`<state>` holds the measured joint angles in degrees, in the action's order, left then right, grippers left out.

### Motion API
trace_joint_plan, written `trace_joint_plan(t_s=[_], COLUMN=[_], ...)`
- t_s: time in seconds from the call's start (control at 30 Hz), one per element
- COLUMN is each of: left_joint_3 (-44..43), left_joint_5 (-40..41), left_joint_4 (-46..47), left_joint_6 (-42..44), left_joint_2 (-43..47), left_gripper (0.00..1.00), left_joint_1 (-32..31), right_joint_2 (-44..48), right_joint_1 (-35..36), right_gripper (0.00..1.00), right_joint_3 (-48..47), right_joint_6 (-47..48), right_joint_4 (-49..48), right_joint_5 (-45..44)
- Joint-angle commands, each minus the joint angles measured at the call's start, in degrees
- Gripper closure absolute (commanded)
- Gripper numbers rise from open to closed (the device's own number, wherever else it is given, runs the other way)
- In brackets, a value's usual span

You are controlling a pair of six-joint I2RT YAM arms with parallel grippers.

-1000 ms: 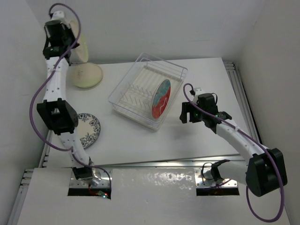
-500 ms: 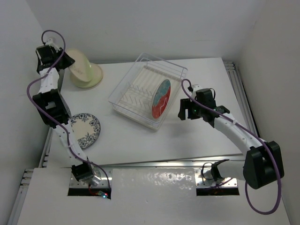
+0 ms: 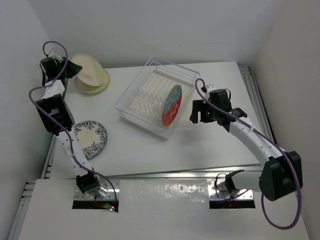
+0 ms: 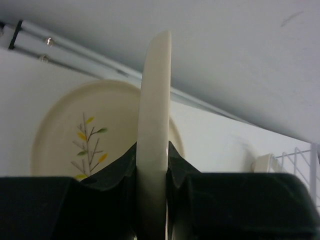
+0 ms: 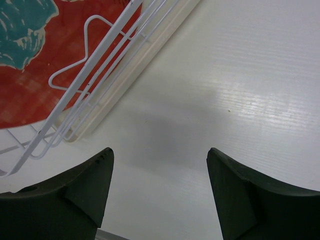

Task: Unload the plates from the dish rack

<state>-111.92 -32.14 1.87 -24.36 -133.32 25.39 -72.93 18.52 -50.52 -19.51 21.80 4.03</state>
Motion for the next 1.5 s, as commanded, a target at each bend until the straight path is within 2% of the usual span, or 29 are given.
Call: trace_joint_plan(t_s=[0.0, 0.07, 0.1, 0.2, 0.3, 0.43, 0.47, 0.53, 0.97, 1.13, 1.2, 1.23, 1.3, 1.37, 1.4, 1.43, 1.47], left_joint_3=[0.03, 0.21, 0.04, -1.19, -1.11, -2.16, -2.95, -4.01, -3.39, -5.85, -6.99, -10.13, -14.36, -18.68, -19.21, -18.95, -18.43], left_joint_5=[-2.92, -4.50, -5.03, -1.81, 4.51, 16.37, 22.85, 25.63, 20.71, 19.75, 18.35, 16.25, 13.35, 8.95, 7.89, 7.88, 7.97], left_joint_4=[9.20, 9.47, 8.69, 3.68, 0.25, -6.16, -9.92, -12.93, -12.42, -10.93, -12.49, -14.77, -26.08, -34.34, -41.35, -46.55, -48.52], left_joint_6=[-3.15, -3.15, -1.76, 2.81, 6.25, 13.53, 17.55, 21.44, 21.02, 20.67, 23.55, 24.96, 31.61, 35.33, 38.65, 41.12, 42.02], left_joint_2=[0.34, -0.63, -1.24, -1.68, -1.86, -2.74, -3.52, -4.23, -0.99, 7.70, 12.79, 13.95, 17.02, 18.96, 21.23, 22.30, 23.53], left_gripper=[1.00, 0.96, 0.77, 0.49, 0.41, 0.40, 0.39, 0.39, 0.38, 0.39, 0.38, 0.38, 0.38, 0.35, 0.31, 0.30, 0.29], left_joint_1=[0.89, 0.98, 0.89, 0.89, 0.89, -0.51, -1.04, -2.01, -2.18, -3.41, -5.07, -8.04, -12.36, -20.70, -23.86, -30.77, -34.32], right_joint_2=[-0.37, -0.55, -0.64, -0.73, -0.81, -0.99, -1.25, -1.52, -2.92, -2.40, -1.96, -1.44, -0.82, -0.11, 0.15, 0.59, 0.85], right_joint_1=[0.37, 0.28, 0.37, 0.37, 0.37, 0.37, 0.46, 0.37, 0.46, 0.37, 0.37, 0.37, 0.37, 0.37, 0.37, 0.46, 0.37], right_gripper=[0.26, 0.26, 0.26, 0.26, 0.26, 0.26, 0.25, 0.25, 0.25, 0.24, 0.23, 0.22, 0.21, 0.20, 0.19, 0.19, 0.19], right_joint_3=[-2.74, -3.09, -3.26, -3.70, -3.88, -3.62, -3.71, -4.32, -5.46, -4.94, -3.97, -3.53, -1.69, 0.33, 0.95, 2.17, 2.70], right_joint_6=[-0.53, -0.62, -0.62, -1.06, -1.67, -2.20, -2.29, -2.38, -1.59, -1.50, -1.50, -1.50, -1.76, -2.11, -2.20, -2.38, -2.29], right_joint_4=[0.26, 0.61, 1.04, 1.66, 1.40, 0.09, -0.35, -0.71, -0.10, 2.01, 1.67, 1.14, -0.87, -2.37, -3.60, -4.48, -4.75], right_joint_5=[-0.25, -0.17, -0.17, 0.27, 0.97, 2.03, 2.38, 3.35, 4.40, -1.28, -3.67, -4.03, -6.58, -7.89, -8.33, -9.30, -9.83])
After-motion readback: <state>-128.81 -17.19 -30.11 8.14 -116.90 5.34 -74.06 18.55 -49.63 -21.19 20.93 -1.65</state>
